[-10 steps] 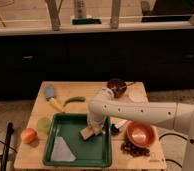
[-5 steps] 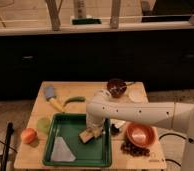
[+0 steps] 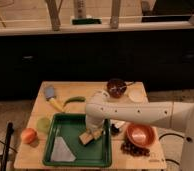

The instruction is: Wipe tray with eraser

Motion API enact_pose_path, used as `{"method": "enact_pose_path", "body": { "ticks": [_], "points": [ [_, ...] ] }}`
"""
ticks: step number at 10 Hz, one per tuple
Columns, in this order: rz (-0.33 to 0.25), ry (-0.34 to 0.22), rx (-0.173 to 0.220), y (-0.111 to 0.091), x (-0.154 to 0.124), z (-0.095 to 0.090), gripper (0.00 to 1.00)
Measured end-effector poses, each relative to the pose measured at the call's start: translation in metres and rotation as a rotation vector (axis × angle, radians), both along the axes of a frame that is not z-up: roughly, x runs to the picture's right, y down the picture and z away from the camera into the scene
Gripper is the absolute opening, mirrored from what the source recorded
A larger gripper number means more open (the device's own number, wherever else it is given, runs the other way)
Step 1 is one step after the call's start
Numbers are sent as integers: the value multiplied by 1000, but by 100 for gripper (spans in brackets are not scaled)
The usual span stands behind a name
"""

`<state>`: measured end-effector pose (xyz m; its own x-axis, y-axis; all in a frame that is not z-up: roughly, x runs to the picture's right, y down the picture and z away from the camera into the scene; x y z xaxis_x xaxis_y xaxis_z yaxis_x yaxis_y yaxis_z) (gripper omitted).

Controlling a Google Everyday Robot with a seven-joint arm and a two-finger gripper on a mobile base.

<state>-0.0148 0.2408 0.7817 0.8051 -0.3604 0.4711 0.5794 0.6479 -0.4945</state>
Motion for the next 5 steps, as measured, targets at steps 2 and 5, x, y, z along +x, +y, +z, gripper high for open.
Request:
{"method": "enact_pose_path", "body": {
  "ticks": [2, 5],
  "points": [
    [-4, -2, -4, 0, -2, 2, 0],
    [-7, -4, -9, -4, -1, 8, 0]
  ]
}}
